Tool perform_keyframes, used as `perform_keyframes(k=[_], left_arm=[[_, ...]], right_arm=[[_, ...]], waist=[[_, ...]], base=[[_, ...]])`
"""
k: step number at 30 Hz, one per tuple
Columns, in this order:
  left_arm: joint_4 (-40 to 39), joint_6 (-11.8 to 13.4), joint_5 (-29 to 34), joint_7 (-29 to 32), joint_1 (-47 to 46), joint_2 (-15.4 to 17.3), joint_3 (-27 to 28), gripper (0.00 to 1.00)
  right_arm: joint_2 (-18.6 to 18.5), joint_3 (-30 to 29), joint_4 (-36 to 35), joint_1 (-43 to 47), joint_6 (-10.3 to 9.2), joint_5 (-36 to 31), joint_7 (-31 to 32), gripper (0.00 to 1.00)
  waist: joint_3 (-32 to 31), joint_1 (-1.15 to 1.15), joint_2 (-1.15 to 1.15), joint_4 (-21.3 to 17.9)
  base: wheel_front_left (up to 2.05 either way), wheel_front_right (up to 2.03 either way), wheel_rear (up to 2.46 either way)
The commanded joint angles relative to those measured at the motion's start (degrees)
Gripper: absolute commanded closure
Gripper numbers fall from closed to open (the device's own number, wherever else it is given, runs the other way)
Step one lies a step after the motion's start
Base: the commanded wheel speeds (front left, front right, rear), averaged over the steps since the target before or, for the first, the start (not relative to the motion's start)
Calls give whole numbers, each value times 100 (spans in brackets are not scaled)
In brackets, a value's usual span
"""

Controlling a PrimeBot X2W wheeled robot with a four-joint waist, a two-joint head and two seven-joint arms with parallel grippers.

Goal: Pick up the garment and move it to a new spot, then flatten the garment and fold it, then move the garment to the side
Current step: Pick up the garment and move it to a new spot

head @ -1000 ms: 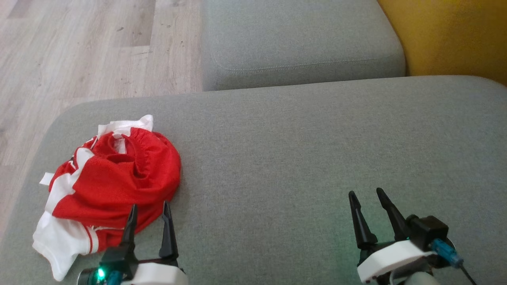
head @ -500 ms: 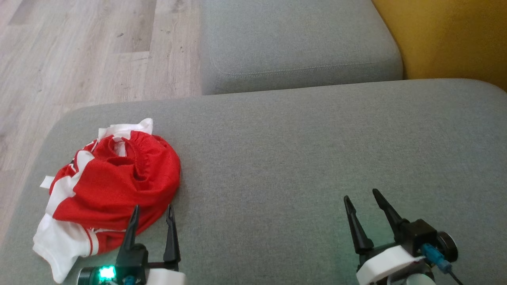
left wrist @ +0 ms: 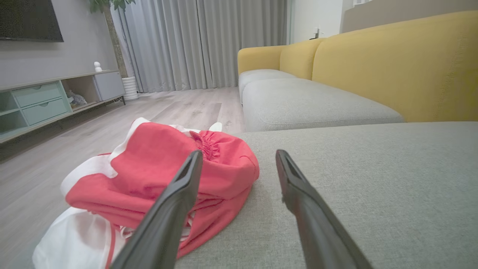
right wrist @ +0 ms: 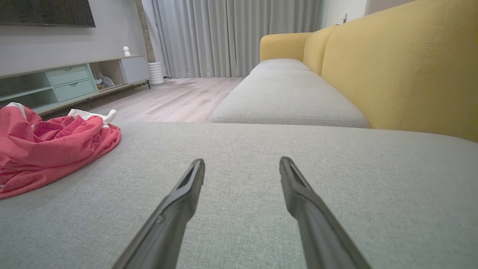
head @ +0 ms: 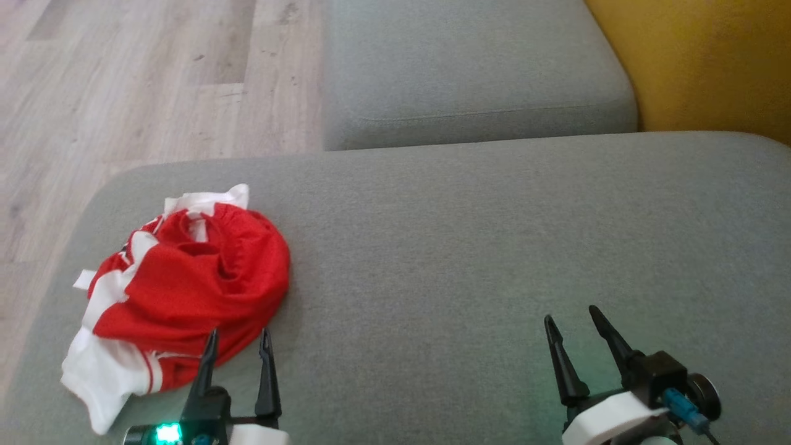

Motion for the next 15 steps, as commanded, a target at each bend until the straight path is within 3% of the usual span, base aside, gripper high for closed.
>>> perform_keyframes(k=[1, 15], left_arm=[[-145, 19, -22, -55, -196, 22, 172, 0], [-278, 145, 112, -55, -222, 38, 605, 0]], right_arm=[[-46, 123, -172, -193, 43, 32, -70, 0], [-45, 99, -272, -125, 43, 137, -70, 0]], waist=[[17, 0, 0, 133], [232, 0, 0, 1834]], base=[[0, 0, 0], [0, 0, 0]])
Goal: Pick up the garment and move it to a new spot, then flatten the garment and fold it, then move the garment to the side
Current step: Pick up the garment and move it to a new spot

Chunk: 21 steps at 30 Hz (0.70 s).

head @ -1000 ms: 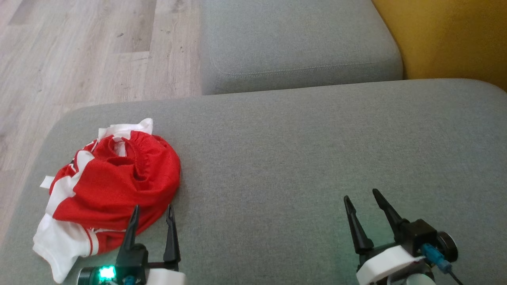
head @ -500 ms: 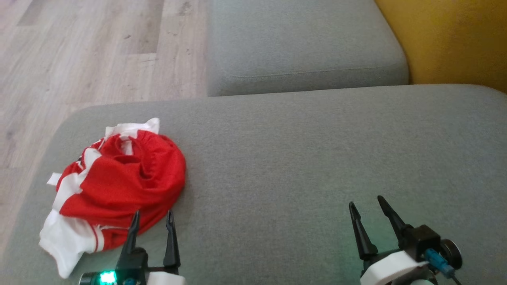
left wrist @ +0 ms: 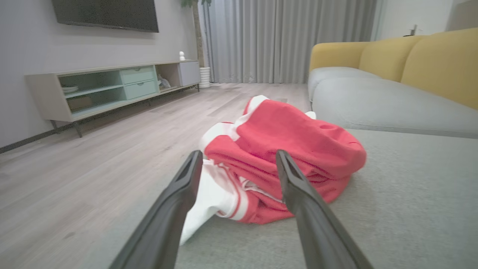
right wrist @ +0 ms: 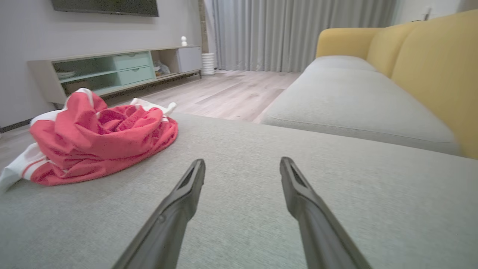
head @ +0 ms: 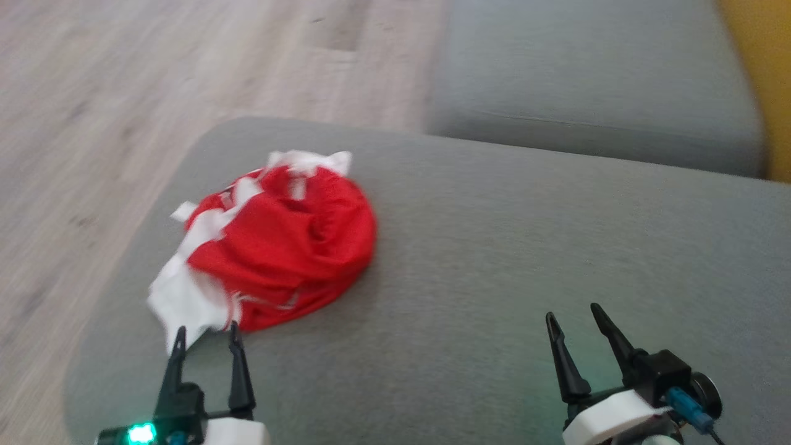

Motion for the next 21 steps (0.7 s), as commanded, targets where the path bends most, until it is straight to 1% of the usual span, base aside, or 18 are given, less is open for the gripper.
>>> perform_keyframes(k=[1, 4, 5, 9, 12, 15, 18, 21], left_arm=[[-251, 2, 61, -55, -203, 29, 276, 0], [-324, -5, 50, -55, -151, 33, 426, 0], [-324, -5, 50, -55, -151, 33, 426, 0], [-446, -21, 43, -55, -97, 50, 644, 0], [-604, -21, 92, -55, -132, 89, 784, 0], [-759, -116, 114, -55, -216, 189, 889, 0], [-960, -254, 155, -55, -461, 344, 955, 0], [-1129, -452, 185, -55, -873, 493, 922, 0]], right_arm=[[-45, 90, -213, -132, 43, 33, -69, 0], [-45, 15, -232, -125, 43, 89, -69, 0], [-45, 15, -232, -125, 43, 89, -69, 0], [-45, -34, -257, -141, 43, 87, -69, 0], [-45, -114, -278, -142, 43, 55, -69, 0], [-45, -193, -301, -175, 43, 19, -69, 0], [-45, -287, -379, -326, 43, -169, -69, 0], [-45, -408, -470, -523, 43, -461, -69, 0]], waist=[[112, 0, 0, 583], [153, 0, 0, 889], [153, 0, 0, 889], [211, 0, 0, 1139], [297, 0, 0, 1251], [438, 0, 0, 1259], [804, 0, 0, 1174], [1225, 0, 0, 1067]], base=[[0, 0, 0], [0, 0, 0], [0, 0, 0], [0, 0, 0], [0, 0, 0], [0, 0, 0], [0, 0, 0], [0, 0, 0]])
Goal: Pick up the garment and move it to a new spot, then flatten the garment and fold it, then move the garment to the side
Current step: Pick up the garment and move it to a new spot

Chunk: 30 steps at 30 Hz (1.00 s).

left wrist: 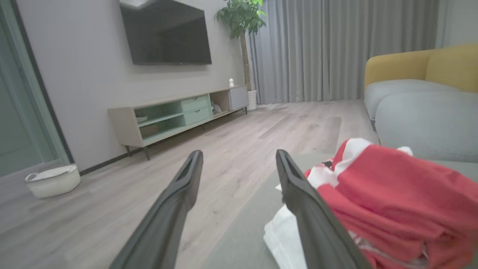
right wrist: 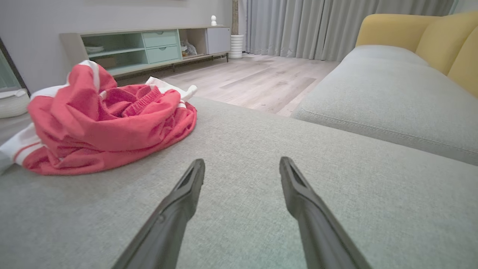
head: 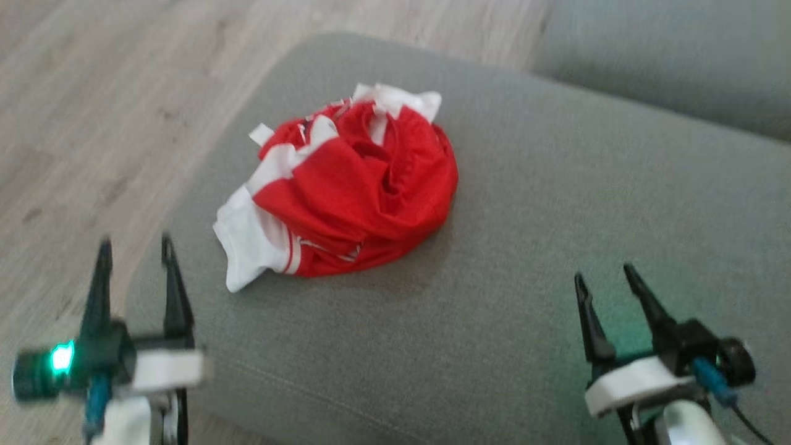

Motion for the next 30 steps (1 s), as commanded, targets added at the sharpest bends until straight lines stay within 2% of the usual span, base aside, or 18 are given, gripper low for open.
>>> perform_keyframes(k=[1, 5, 9, 16, 21, 22, 23, 24, 30], left_arm=[[-218, -49, 23, -52, -513, 106, 167, 0], [238, -423, -102, -52, -1334, 163, -20, 0], [1005, -614, -247, 43, -2182, 33, -190, 0], [2235, -574, -647, 52, -3162, -265, -241, 0], [3304, -395, -768, 176, -3584, -352, -370, 0], [3428, -405, -793, 157, -3626, -361, -399, 31], [3530, -415, -812, 130, -3664, -367, -427, 78], [3621, -453, -829, 100, -3704, -372, -460, 100], [3591, -546, -769, -40, -3885, -325, -520, 100]], right_arm=[[-48, 97, -214, -338, 43, -101, -68, 0], [-188, 29, -344, -523, 43, -352, -68, 0], [-410, -29, -447, -618, 43, -433, -68, 0], [-632, -82, -617, -777, 43, -481, -68, 0], [-758, -102, -684, -816, 43, -499, -68, 0], [-760, -96, -682, -817, 43, -506, -68, 0], [-759, -86, -676, -816, 43, -514, -68, 0], [-756, -74, -666, -818, 43, -518, -68, 0], [-657, 52, -568, -826, 43, -498, -68, 0]], waist=[[424, -1, 0, -147], [907, -1, 0, -298], [1275, -1, 0, -452], [1702, -1, 0, -715], [1890, -1, 0, -770], [1896, -1, 0, -773], [1895, -1, 0, -775], [1884, -1, 0, -778], [1598, -1, 0, -860]], base=[[0, 0, 0], [0, 0, 0], [0, 0, 0], [0, 0, 0], [0, 0, 0], [0, 0, 0], [0, 0, 0], [0, 0, 0], [0, 0, 0]])
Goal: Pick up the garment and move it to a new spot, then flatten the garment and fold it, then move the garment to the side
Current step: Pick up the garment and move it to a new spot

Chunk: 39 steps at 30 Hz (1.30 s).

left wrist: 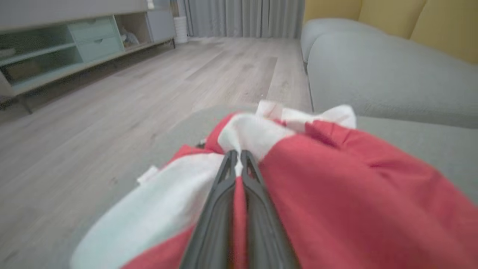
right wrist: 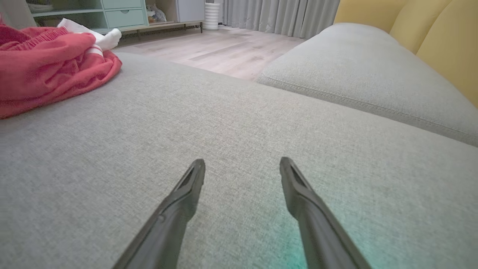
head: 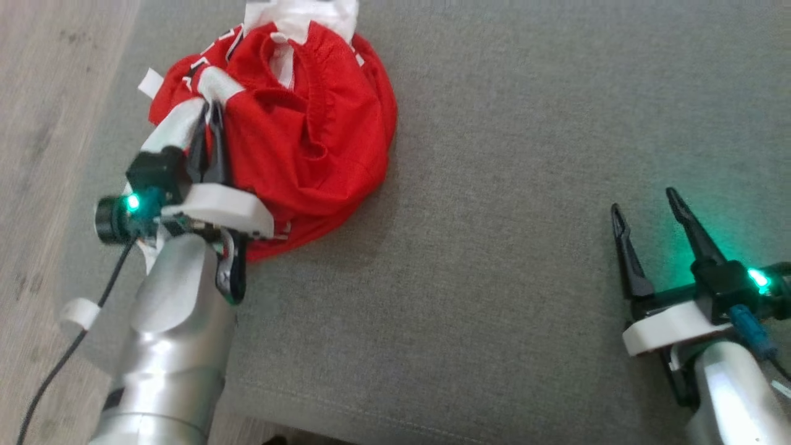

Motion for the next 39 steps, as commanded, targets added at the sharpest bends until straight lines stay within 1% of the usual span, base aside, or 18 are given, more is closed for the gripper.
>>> perform_keyframes(k=[1, 4, 8, 13, 15, 18, 20, 24, 27, 30, 33, 36, 39], left_arm=[[-314, -17, 68, -65, -200, 262, 101, 100], [-925, -49, 206, -69, -163, 397, 123, 100], [-1639, -186, 394, -70, -187, 627, 73, 100], [-2201, -447, 481, -62, -497, 831, -103, 100], [-2370, -526, 512, 34, -720, 877, -223, 100], [-2567, -645, 487, 211, -1125, 873, -451, 100], [-2683, -706, 428, 339, -1427, 779, -676, 100], [-2661, -765, 391, 465, -2170, 670, -1136, 100], [-2438, -778, 335, 407, -2700, 573, -1389, 100], [-2162, -784, 185, 326, -2937, 535, -1539, 100], [-1985, -787, -49, 277, -2652, 569, -1632, 100], [-1700, -788, -239, 184, -1923, 693, -1690, 100], [-1339, -746, -305, 39, -1128, 767, -1724, 100]], right_arm=[[59, 162, -139, -32, 42, -17, -61, 0], [211, 218, -76, 6, 42, 22, -61, 0], [416, 299, 18, 42, 42, 101, -61, 0], [579, 416, 86, 54, 42, 220, -61, 0], [607, 445, 96, 70, 42, 280, -61, 0], [619, 538, 100, 99, 42, 489, -61, 0], [621, 593, 93, 101, 42, 645, -61, 0], [622, 710, 68, 29, 42, 908, -61, 0], [622, 773, 26, -74, 42, 1072, -61, 0], [623, 819, -44, -170, 42, 1195, -61, 0], [623, 804, -112, -233, 42, 1299, -61, 0], [623, 752, -130, -244, 42, 1340, -61, 0], [623, 682, -120, -244, 42, 1321, -61, 0]], waist=[[-194, 0, 0, -78], [-563, 0, 0, -267], [-1063, 0, 0, -695], [-1505, 0, 0, -1472], [-1603, 0, 0, -1815], [-1678, 0, 0, -2308], [-1673, 0, 0, -2594], [-1580, 0, 0, -3154], [-1447, 0, 0, -3462], [-1329, 0, 0, -3726], [-1175, 0, 0, -3876], [-1052, 0, 0, -3900], [-897, 0, 0, -3836]], base=[[0, 0, 0], [0, 0, 0], [0, 0, 0], [0, 0, 0], [0, 0, 0], [0, 0, 0], [0, 0, 0], [0, 0, 0], [0, 0, 0], [0, 0, 0], [0, 0, 0], [0, 0, 0], [0, 0, 0]])
